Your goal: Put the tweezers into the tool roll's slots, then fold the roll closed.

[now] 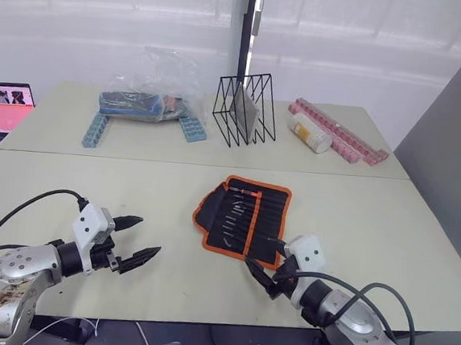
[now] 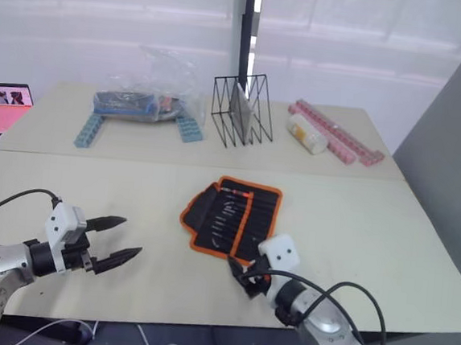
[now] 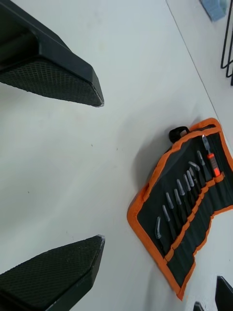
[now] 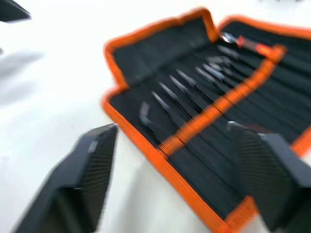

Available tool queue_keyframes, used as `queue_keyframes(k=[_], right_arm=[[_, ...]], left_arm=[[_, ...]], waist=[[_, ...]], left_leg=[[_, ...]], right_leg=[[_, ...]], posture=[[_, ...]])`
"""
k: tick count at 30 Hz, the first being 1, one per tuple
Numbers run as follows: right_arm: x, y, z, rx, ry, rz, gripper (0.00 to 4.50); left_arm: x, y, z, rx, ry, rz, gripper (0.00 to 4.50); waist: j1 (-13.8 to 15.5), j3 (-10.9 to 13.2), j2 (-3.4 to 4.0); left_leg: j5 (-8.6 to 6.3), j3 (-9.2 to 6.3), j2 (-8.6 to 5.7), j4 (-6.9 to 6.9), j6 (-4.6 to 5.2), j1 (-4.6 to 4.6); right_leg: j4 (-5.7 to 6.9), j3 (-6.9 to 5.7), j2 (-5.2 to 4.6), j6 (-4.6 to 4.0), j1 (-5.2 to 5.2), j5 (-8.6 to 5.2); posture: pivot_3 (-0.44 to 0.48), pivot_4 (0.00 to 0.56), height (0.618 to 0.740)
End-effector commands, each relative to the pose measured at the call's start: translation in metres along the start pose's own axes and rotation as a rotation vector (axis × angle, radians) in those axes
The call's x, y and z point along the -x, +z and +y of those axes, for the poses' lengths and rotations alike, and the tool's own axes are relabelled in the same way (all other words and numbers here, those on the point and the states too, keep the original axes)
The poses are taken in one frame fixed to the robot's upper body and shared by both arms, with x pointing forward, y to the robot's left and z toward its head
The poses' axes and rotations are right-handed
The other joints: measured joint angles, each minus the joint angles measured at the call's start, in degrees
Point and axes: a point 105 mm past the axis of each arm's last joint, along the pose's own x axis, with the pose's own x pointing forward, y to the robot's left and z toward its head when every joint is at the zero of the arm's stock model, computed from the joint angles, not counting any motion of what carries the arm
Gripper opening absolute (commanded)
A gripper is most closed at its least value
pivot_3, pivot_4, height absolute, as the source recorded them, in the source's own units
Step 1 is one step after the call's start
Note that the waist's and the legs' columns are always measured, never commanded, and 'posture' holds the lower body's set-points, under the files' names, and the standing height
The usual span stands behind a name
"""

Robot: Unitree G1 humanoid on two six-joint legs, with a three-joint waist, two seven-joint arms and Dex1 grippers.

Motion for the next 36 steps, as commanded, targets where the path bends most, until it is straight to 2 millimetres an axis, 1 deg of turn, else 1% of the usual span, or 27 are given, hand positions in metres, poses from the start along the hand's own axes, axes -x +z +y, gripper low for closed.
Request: queue_keyframes(k=[1, 4, 10, 12, 14, 16, 18, 20, 22, 25, 28, 33, 36], right_arm=[[-0.011, 0.015, 0.011, 0.007, 0.044, -0.059, 4.46], [-0.028, 0.018, 0.012, 0.028, 0.042, -0.063, 4.46], [-0.057, 0.017, 0.034, 0.031, 0.095, -0.080, 4.46], [-0.067, 0.013, 0.040, 0.055, 0.092, -0.074, 4.46], [-0.079, 0.013, 0.042, 0.097, 0.046, -0.084, 4.46], [-0.084, 0.015, 0.042, 0.132, 0.022, -0.098, 4.46], [-0.088, 0.016, 0.046, 0.163, 0.025, -0.110, 4.46], [-0.096, 0.017, 0.053, 0.200, 0.018, -0.130, 4.46], [-0.107, 0.017, 0.058, 0.278, 0.010, -0.139, 4.46], [-0.116, 0.019, 0.053, 0.292, -0.030, -0.150, 4.46], [-0.125, 0.010, 0.051, 0.351, -0.049, -0.101, 4.46], [-0.127, 0.003, 0.046, 0.375, -0.079, -0.074, 4.46], [-0.127, 0.005, 0.047, 0.375, -0.083, -0.080, 3.62]], left_arm=[[0.003, 0.012, -0.001, -0.035, 0.015, -0.036, 4.50], [0.004, 0.012, -0.001, -0.038, 0.033, -0.033, 4.50], [0.007, 0.014, -0.006, -0.030, 0.041, -0.016, 4.50], [0.010, 0.015, -0.007, -0.032, 0.038, -0.008, 4.50], [0.014, 0.018, -0.007, -0.043, 0.033, -0.008, 4.50], [0.014, 0.021, -0.007, -0.047, 0.030, -0.008, 4.50], [0.015, 0.021, -0.006, -0.045, 0.030, -0.004, 4.50], [0.017, 0.020, -0.006, -0.045, 0.029, 0.009, 4.50], [0.019, 0.019, -0.005, -0.044, 0.031, 0.018, 4.50], [0.021, 0.019, -0.005, -0.047, 0.034, 0.024, 4.50], [0.023, 0.021, -0.005, -0.046, 0.041, 0.024, 4.50], [0.026, 0.021, -0.005, -0.043, 0.051, 0.026, 4.50], [0.027, 0.020, -0.005, -0.039, 0.054, 0.030, 4.50]], waist=[[0.0, 0.1, -0.02], [-0.1, 0.2, -0.04], [0.0, 0.2, -0.01], [-0.1, 0.2, 0.00], [-0.2, 0.3, 0.02], [-0.2, 0.3, 0.05], [-0.2, 0.3, 0.10], [-0.3, 0.4, 0.10], [-0.4, 0.4, 0.11], [-0.6, 0.4, 0.15], [-0.5, 0.5, 0.19], [-0.6, 0.5, 0.10], [-0.8, 0.5, 0.09]], left_leg=[[0.00, 0.00, 0.00, 0.00, 0.00, 0.00], [0.01, 0.01, -0.01, 0.01, -0.01, 0.00], [0.01, -0.01, -0.04, -0.02, -0.01, -0.02], [0.01, -0.02, -0.05, -0.01, -0.01, -0.04], [0.01, -0.02, -0.05, -0.01, -0.02, -0.04], [0.03, -0.01, -0.04, -0.01, -0.05, -0.05], [0.02, -0.02, -0.06, -0.01, -0.06, -0.04], [0.02, -0.02, -0.08, -0.01, -0.06, -0.05], [0.03, -0.02, -0.07, -0.02, -0.08, -0.05], [0.05, -0.01, -0.07, -0.02, -0.12, -0.08], [0.05, -0.01, -0.08, -0.04, -0.13, -0.10], [0.05, -0.01, -0.08, -0.03, -0.15, -0.15], [0.06, -0.02, -0.07, -0.03, -0.18, -0.25]], right_leg=[[0.00, 0.00, 0.00, 0.00, 0.00, 0.00], [0.00, -0.01, 0.03, -0.01, -0.01, 0.00], [0.02, -0.06, 0.03, -0.01, -0.05, 0.00], [0.02, -0.06, 0.02, -0.01, -0.06, 0.00], [0.03, -0.05, 0.01, -0.01, -0.08, 0.00], [0.06, -0.04, 0.01, -0.02, -0.11, -0.01], [0.07, -0.05, -0.01, -0.02, -0.11, -0.01], [0.07, -0.05, -0.01, -0.02, -0.11, -0.01], [0.09, -0.06, 0.02, -0.03, -0.13, -0.01], [0.15, -0.05, 0.02, -0.05, -0.23, -0.01], [0.17, -0.06, 0.02, -0.06, -0.26, -0.01], [0.17, -0.06, 0.00, -0.07, -0.30, -0.01], [0.23, -0.03, -0.01, -0.08, -0.44, 0.00]], posture=[[0.000, 0.150, 0.737], [0.000, 0.150, 0.737], [0.000, 0.150, 0.737], [0.000, 0.150, 0.737], [0.000, 0.150, 0.737], [0.000, 0.150, 0.737], [0.000, 0.150, 0.737], [0.000, 0.150, 0.737], [0.000, 0.150, 0.737], [0.000, 0.150, 0.737], [0.000, 0.150, 0.737], [0.000, 0.150, 0.737], [0.000, 0.150, 0.737]])
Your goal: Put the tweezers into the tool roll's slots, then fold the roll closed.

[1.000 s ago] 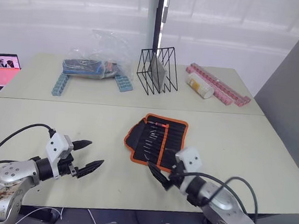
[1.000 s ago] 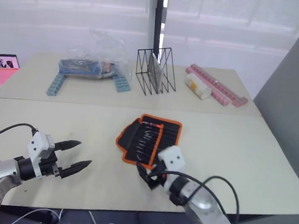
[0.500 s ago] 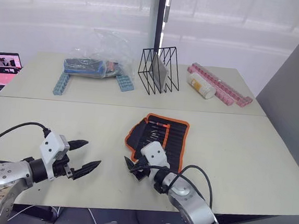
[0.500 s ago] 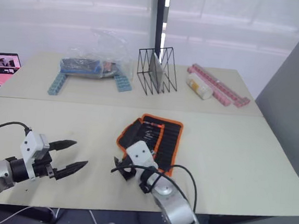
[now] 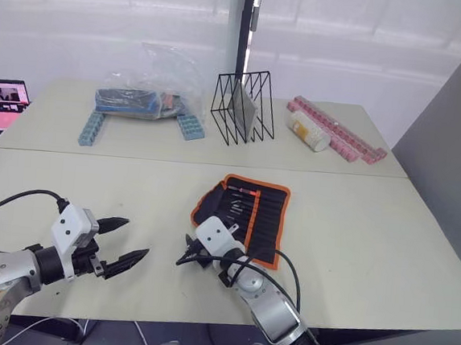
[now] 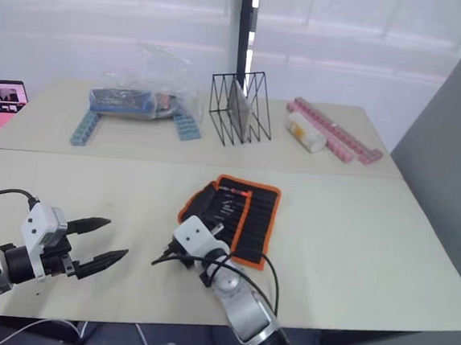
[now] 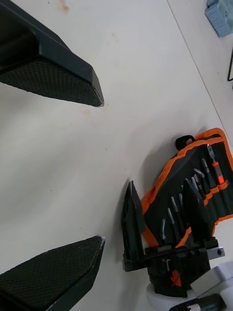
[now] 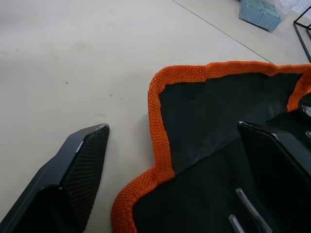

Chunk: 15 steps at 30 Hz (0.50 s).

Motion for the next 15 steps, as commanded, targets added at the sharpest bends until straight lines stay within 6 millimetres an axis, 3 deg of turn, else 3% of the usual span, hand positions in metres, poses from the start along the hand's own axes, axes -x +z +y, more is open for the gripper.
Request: queue_keyframes(k=[1, 10, 15], right_arm=[[0.000, 0.014, -0.002, 0.012, -0.025, -0.054, 3.28], [-0.001, 0.020, -0.012, 0.005, -0.064, -0.074, 0.19], [0.004, 0.029, -0.016, -0.053, -0.050, -0.119, 0.02]], left_arm=[[0.003, 0.009, 0.000, -0.033, 0.006, -0.012, 4.50], [0.002, 0.008, -0.003, -0.022, 0.000, -0.010, 4.50], [-0.001, 0.006, -0.005, -0.014, -0.005, -0.007, 4.50]], waist=[[-0.2, 0.0, -0.01], [-0.9, 0.0, -0.04], [-0.9, 0.0, -0.04]], left_leg=[[0.01, 0.00, 0.00, 0.00, -0.02, -0.07], [0.10, -0.01, -0.01, 0.01, -0.15, -0.40], [0.10, -0.02, -0.02, 0.02, -0.15, -0.40]], right_leg=[[0.04, 0.01, 0.00, -0.01, -0.09, 0.01], [0.20, -0.01, 0.05, -0.05, -0.46, 0.03], [0.20, -0.02, 0.06, -0.05, -0.44, 0.03]], posture=[[0.000, 0.150, 0.737], [0.000, 0.150, 0.737], [0.000, 0.150, 0.737]])
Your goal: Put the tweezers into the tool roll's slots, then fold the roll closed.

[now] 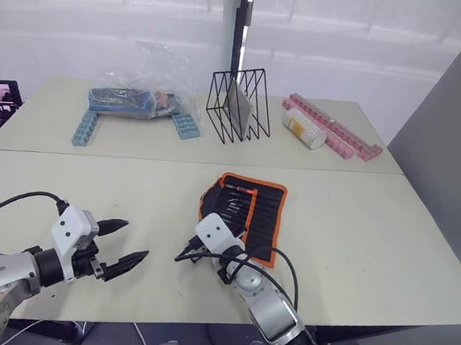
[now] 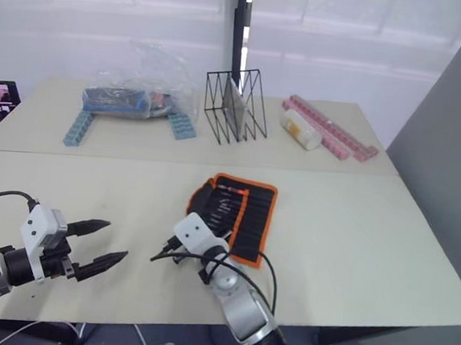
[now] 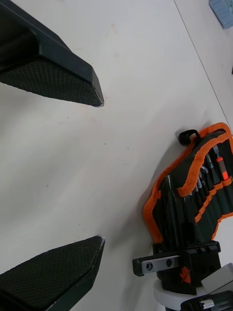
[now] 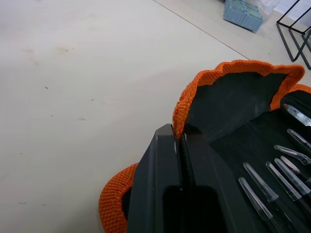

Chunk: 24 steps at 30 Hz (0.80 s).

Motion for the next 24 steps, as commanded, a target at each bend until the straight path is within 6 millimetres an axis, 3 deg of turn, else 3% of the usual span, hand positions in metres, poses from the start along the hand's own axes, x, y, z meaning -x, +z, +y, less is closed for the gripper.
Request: queue_keyframes(k=[1, 6, 11, 17, 24], right_arm=[[0.006, 0.027, -0.007, -0.071, 0.006, -0.121, 0.02], [0.016, 0.026, 0.003, -0.171, 0.144, -0.156, 0.02], [0.038, 0.018, 0.018, -0.152, 0.380, -0.194, 0.02], [0.062, 0.005, 0.011, -0.119, 0.518, -0.207, 0.02], [0.083, -0.007, -0.003, -0.083, 0.582, -0.193, 0.02]], left_arm=[[-0.002, 0.008, -0.003, -0.029, -0.011, -0.022, 4.50], [-0.003, 0.004, 0.001, -0.025, -0.015, -0.011, 4.50], [-0.004, 0.000, 0.005, -0.035, -0.087, 0.013, 4.50], [-0.008, 0.002, 0.010, -0.080, -0.227, 0.048, 4.50], [-0.025, 0.012, 0.021, -0.258, -0.451, 0.094, 4.50]], waist=[[0.0, 0.0, 0.00], [-0.1, 0.0, -0.01], [0.0, 0.0, -0.02], [0.3, -0.1, -0.13], [1.7, -0.2, -0.32]], left_leg=[[0.00, 0.00, 0.00, 0.00, 0.00, 0.00], [0.00, 0.00, 0.01, 0.00, 0.00, 0.01], [0.00, 0.02, -0.02, 0.04, 0.01, 0.03], [0.01, 0.04, 0.01, 0.10, 0.02, 0.09], [0.01, 0.15, -0.01, 0.14, 0.02, 0.10]], right_leg=[[0.00, 0.00, 0.00, 0.00, 0.00, 0.00], [0.01, -0.01, 0.08, 0.00, 0.01, 0.00], [0.02, -0.07, 0.23, 0.00, 0.05, 0.00], [0.03, -0.09, 0.74, 0.00, 0.08, 0.00], [0.06, -0.07, 0.83, 0.00, 0.07, 0.00]], posture=[[0.000, 0.150, 0.737], [0.000, 0.150, 0.737], [0.000, 0.150, 0.737], [0.000, 0.150, 0.737], [0.000, 0.150, 0.737]])
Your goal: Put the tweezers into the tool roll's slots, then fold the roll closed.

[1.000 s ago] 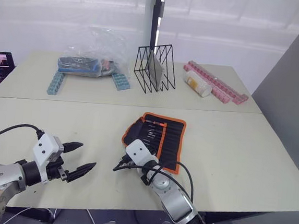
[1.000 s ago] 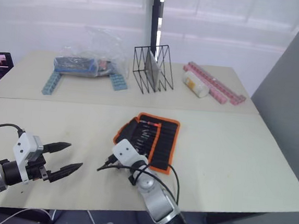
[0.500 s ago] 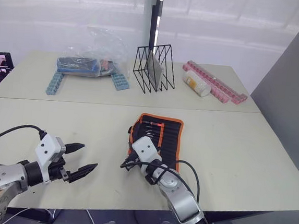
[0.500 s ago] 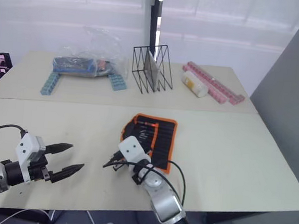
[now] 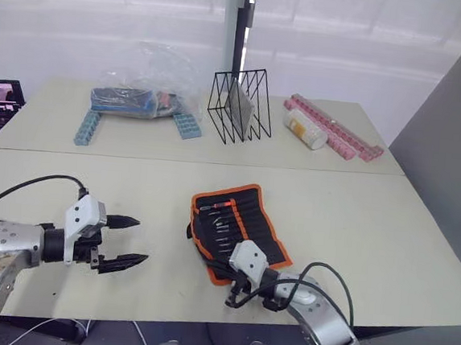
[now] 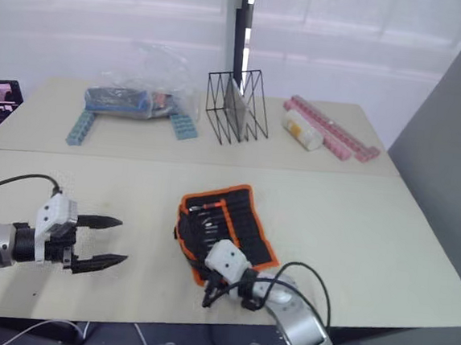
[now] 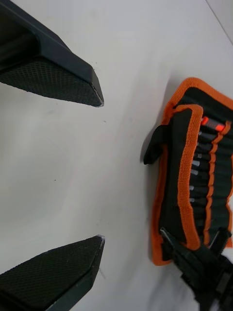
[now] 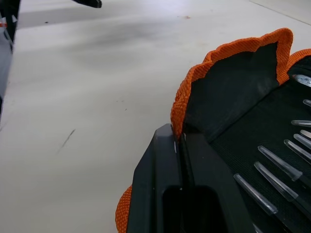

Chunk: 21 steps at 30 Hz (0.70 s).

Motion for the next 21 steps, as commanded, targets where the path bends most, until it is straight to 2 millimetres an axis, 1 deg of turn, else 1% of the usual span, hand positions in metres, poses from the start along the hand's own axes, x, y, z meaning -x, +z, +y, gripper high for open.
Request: queue_keyframes(k=[1, 4, 7, 10, 12, 15, 17, 18, 21], right_arm=[[0.008, 0.017, 0.001, 0.046, 0.021, -0.067, 0.02], [0.020, 0.012, 0.003, 0.048, 0.023, -0.043, 0.02], [0.030, 0.007, 0.007, 0.052, 0.022, -0.016, 0.02], [0.039, 0.000, 0.008, 0.058, 0.003, 0.017, 0.02], [0.045, -0.005, 0.007, 0.063, -0.022, 0.043, 0.02], [0.049, -0.007, 0.006, 0.067, -0.048, 0.058, 0.02], [0.052, -0.007, 0.005, 0.067, -0.067, 0.063, 0.02], [0.055, -0.008, 0.004, 0.068, -0.080, 0.069, 0.02], [0.060, -0.008, 0.003, 0.070, -0.106, 0.081, 0.02]], left_arm=[[-0.004, 0.005, 0.009, -0.109, -0.105, 0.032, 4.50], [-0.014, 0.010, 0.024, -0.180, -0.174, 0.036, 4.50], [-0.032, 0.019, 0.038, -0.255, -0.240, 0.025, 4.50], [-0.053, 0.029, 0.046, -0.302, -0.301, 0.000, 4.50], [-0.074, 0.037, 0.047, -0.338, -0.349, -0.025, 4.50], [-0.088, 0.041, 0.047, -0.361, -0.386, -0.039, 4.50], [-0.099, 0.042, 0.045, -0.385, -0.418, -0.042, 4.50], [-0.107, 0.043, 0.043, -0.397, -0.440, -0.042, 4.50], [-0.122, 0.043, 0.039, -0.424, -0.484, -0.035, 4.50]], waist=[[0.3, 0.0, 0.01], [0.8, 0.0, 0.00], [1.5, 0.0, -0.02], [1.6, 0.0, -0.05], [1.7, 0.0, -0.07], [1.3, 0.0, -0.08], [1.0, 0.0, -0.10], [1.0, 0.0, -0.10], [1.5, 0.0, -0.12]], left_leg=[[0.00, 0.01, 0.00, 0.04, 0.01, -0.02], [0.01, 0.05, -0.04, 0.10, 0.02, -0.06], [0.00, 0.08, -0.11, 0.20, 0.08, -0.11], [-0.02, 0.08, -0.15, 0.38, 0.13, -0.21], [-0.04, 0.04, -0.18, 0.53, 0.18, -0.26], [-0.13, 0.01, -0.10, 0.95, 0.33, -0.39], [-0.14, 0.03, -0.08, 0.95, 0.34, -0.40], [-0.14, 0.02, -0.06, 0.95, 0.34, -0.39], [-0.14, 0.00, -0.08, 0.98, 0.34, -0.42]], right_leg=[[0.00, -0.01, 0.02, 0.00, 0.01, 0.00], [0.00, 0.00, 0.07, 0.01, 0.01, 0.00], [0.01, 0.01, 0.13, 0.06, 0.00, 0.02], [0.00, 0.01, 0.18, 0.10, 0.01, 0.04], [0.01, 0.00, 0.21, 0.13, 0.05, 0.05], [0.03, 0.06, 0.34, 0.18, 0.10, 0.06], [0.02, 0.18, 0.36, 0.20, 0.06, 0.07], [0.03, 0.18, 0.39, 0.20, 0.06, 0.07], [0.03, 0.16, 0.39, 0.21, 0.07, 0.08]], posture=[[0.000, 0.150, 0.737], [0.000, 0.150, 0.737], [0.000, 0.150, 0.737], [0.000, 0.150, 0.737], [0.000, 0.150, 0.737], [0.000, 0.150, 0.737], [0.000, 0.150, 0.737], [0.000, 0.150, 0.737], [0.000, 0.150, 0.737]])
